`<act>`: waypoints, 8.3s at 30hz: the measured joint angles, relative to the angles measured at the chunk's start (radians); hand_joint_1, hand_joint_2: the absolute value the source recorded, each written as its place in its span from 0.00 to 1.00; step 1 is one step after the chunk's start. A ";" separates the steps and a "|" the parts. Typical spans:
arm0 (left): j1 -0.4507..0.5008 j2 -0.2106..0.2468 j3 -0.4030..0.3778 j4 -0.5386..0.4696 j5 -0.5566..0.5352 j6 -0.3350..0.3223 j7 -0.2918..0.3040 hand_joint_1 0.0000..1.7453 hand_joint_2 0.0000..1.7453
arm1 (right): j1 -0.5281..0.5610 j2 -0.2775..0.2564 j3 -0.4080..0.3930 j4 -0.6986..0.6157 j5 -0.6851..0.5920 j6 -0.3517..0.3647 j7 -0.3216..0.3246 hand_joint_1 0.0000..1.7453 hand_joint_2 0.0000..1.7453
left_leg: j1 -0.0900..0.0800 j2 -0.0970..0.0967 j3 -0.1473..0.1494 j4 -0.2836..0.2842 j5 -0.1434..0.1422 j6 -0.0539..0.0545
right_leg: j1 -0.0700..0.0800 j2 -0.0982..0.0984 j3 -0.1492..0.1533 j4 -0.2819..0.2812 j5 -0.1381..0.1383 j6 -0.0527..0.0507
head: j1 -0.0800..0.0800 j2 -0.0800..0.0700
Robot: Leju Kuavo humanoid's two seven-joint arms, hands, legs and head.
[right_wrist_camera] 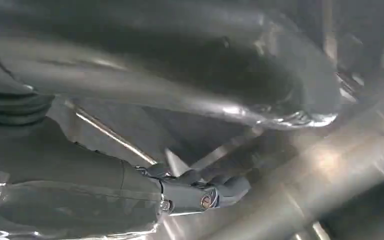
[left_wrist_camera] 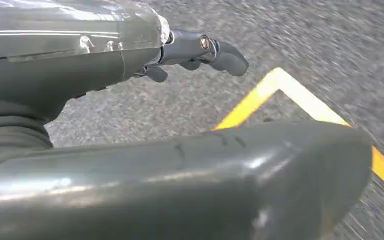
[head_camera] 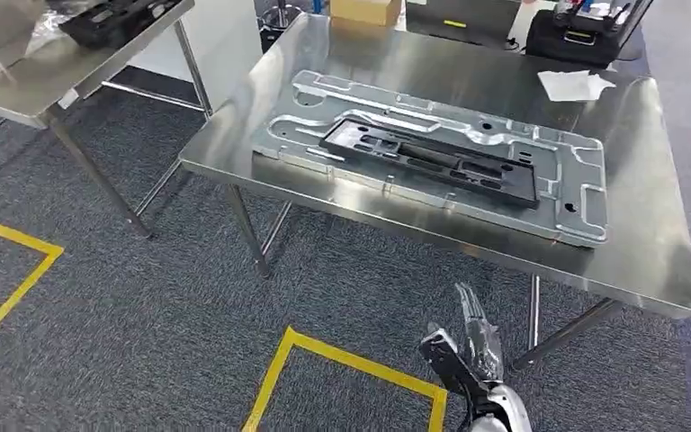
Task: Take the parts from the cabinet and place them on the table.
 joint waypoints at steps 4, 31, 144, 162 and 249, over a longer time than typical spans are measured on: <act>0.000 -0.003 0.000 0.000 -0.004 0.009 0.001 0.00 0.00 | -0.036 0.002 0.008 0.134 0.015 -0.009 -0.001 0.00 0.00 | -0.001 -0.041 -0.065 0.028 0.034 -0.019 | -0.006 0.071 0.204 -0.294 0.055 -0.016 | 0.000 0.000; 0.003 0.000 0.000 -0.001 -0.038 0.080 0.012 0.00 0.00 | -0.087 -0.060 0.045 0.846 0.091 0.185 0.403 0.00 0.00 | 0.001 -0.021 0.052 -0.005 -0.051 -0.005 | -0.006 0.004 -0.013 -0.030 0.019 0.002 | -0.004 0.000; -0.010 0.215 -0.221 0.008 -0.287 0.008 0.038 0.00 0.00 | 0.038 -0.065 -0.398 0.979 -0.182 0.365 0.235 0.00 0.00 | 0.004 0.078 0.026 0.036 -0.065 -0.052 | 0.010 -0.114 0.142 -0.287 0.090 -0.038 | -0.004 0.000; 0.003 0.173 -0.199 0.009 -0.267 0.028 0.009 0.00 0.00 | 0.026 -0.040 -0.389 0.981 -0.165 0.342 0.280 0.00 0.00 | 0.016 -0.124 0.026 0.033 -0.062 -0.064 | -0.014 0.048 0.105 -0.283 0.122 -0.042 | -0.003 0.000; 0.051 0.084 -0.084 -0.066 -0.164 -0.188 -0.138 0.00 0.00 | 0.035 -0.040 -0.443 0.978 -0.187 0.315 0.276 0.00 0.00 | 0.013 0.011 0.161 0.008 -0.147 -0.039 | -0.009 0.002 0.010 -0.261 0.219 -0.009 | -0.003 0.000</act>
